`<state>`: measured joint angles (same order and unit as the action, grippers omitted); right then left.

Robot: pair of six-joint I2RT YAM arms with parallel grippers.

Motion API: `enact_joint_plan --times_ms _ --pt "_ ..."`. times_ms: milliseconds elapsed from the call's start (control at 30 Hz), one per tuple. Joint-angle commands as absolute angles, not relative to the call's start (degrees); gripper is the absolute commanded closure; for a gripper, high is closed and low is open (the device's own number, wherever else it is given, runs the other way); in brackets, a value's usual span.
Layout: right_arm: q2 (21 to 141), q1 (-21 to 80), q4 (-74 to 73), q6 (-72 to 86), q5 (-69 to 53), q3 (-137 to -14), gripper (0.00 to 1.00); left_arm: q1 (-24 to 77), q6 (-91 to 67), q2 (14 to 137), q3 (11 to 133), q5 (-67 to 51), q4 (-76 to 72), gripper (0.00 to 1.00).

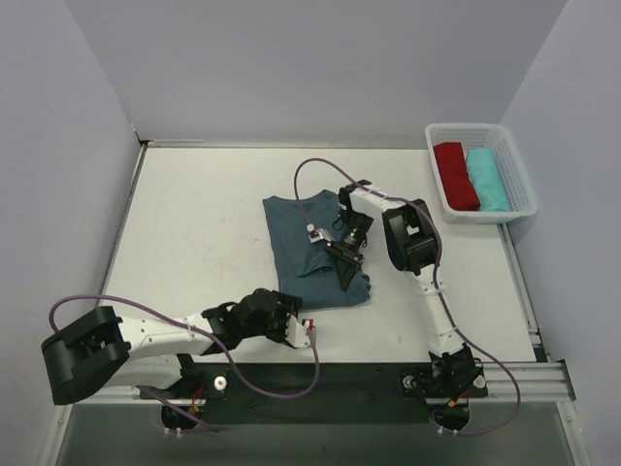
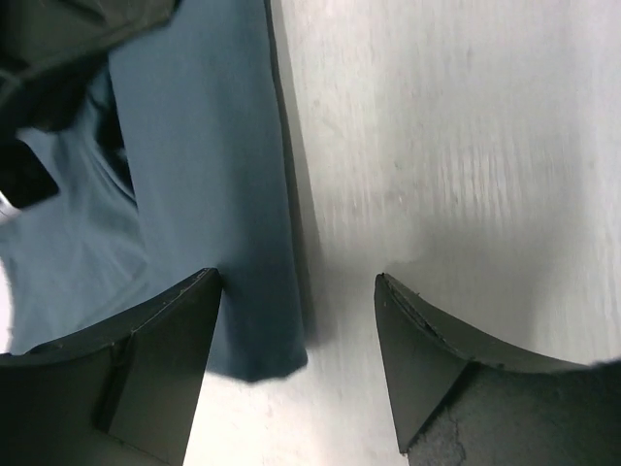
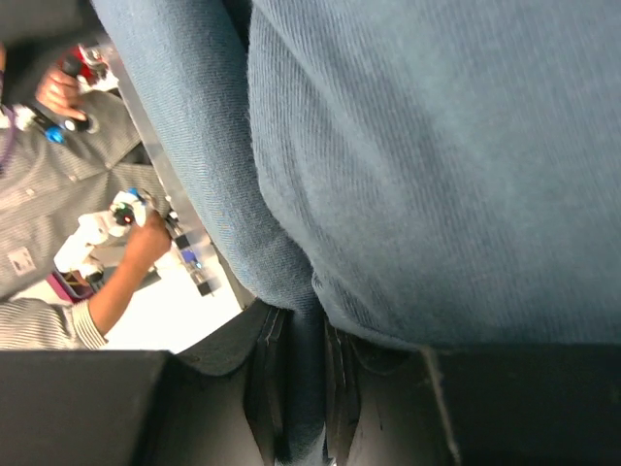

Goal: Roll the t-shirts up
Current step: Roll the T-shirt to the center of the board.

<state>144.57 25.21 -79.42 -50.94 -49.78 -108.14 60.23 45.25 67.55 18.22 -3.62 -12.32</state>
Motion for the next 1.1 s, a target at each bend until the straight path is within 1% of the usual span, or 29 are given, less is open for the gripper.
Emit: enact_joint_plan --times_ms 0,67,233,433,500,567,600,667,700,733,767,867,900,933,967,1000,1033,1067 --pt "146.7 25.2 -87.3 -51.1 -48.6 -110.0 0.83 64.2 49.3 70.8 17.1 4.7 -29.9 0.25" --pt "146.5 25.3 -87.3 -51.2 -48.5 -109.7 0.83 64.7 50.0 71.2 16.5 4.0 -30.1 0.25" --pt "146.6 25.4 -87.3 -51.2 -48.3 -109.6 0.83 66.4 56.0 77.2 14.8 8.3 -33.7 0.26" --pt "146.9 25.4 -87.4 -50.9 -47.9 -109.5 0.82 66.5 61.8 85.6 15.3 15.7 -37.1 0.33" --pt "146.8 25.4 -87.4 -50.8 -47.9 -109.5 0.82 67.0 62.3 90.0 16.3 19.9 -38.4 0.41" --pt "146.8 25.4 -87.4 -50.9 -47.9 -109.5 0.82 67.1 62.1 93.5 18.1 21.7 -38.7 0.54" --pt "146.7 25.3 -87.3 -51.0 -48.1 -109.5 0.81 67.1 61.6 94.0 18.4 22.2 -39.0 0.69" --pt "146.2 25.2 -87.2 -51.8 -48.4 -109.1 0.8 67.1 60.3 94.0 19.5 21.8 -38.2 0.79" --pt "145.2 24.7 -87.1 -52.2 -48.7 -108.7 0.77 67.1 59.5 93.7 20.2 21.4 -35.1 0.88" --pt "144.3 24.3 -87.0 -53.0 -49.6 -107.5 0.69 67.1 58.6 93.6 21.8 21.4 -33.4 0.89" --pt "143.4 23.7 -86.7 -54.4 -50.3 -106.7 0.64 67.1 57.8 92.9 22.3 21.4 -32.1 0.9" --pt "137.3 20.3 -83.5 -54.0 -52.8 -104.1 0.54 66.9 53.8 90.1 24.6 19.7 -25.3 0.92" --pt "132.8 19.1 -81.3 -53.8 -53.9 -103.4 0.51 66.6 52.7 89.1 25.4 18.4 -21.1 0.92" --pt "130.0 16.3 -79.9 -53.6 -54.7 -102.3 0.46 65.8 51.6 88.3 26.4 17.4 -18.4 0.92" --pt "126.9 14.9 -77.7 -53.2 -56.6 -99.3 0.45 65.0 48.7 86.6 28.5 15.1 -16.1 0.92" --pt "120.2 13.6 -71.9 -51.2 -57.0 -96.7 0.45 64.2 47.6 85.4 29.4 13.0 -11.4 0.92" --pt "116.7 11.4 -69.0 -51.1 -57.0 -94.4 0.44 63.0 46.8 84.0 30.0 10.9 -9.9 0.92" --pt "112.9 10.8 -65.9 -50.8 -56.3 -88.3 0.43 61.3 45.8 81.4 30.2 6.7 -9.1 0.93"
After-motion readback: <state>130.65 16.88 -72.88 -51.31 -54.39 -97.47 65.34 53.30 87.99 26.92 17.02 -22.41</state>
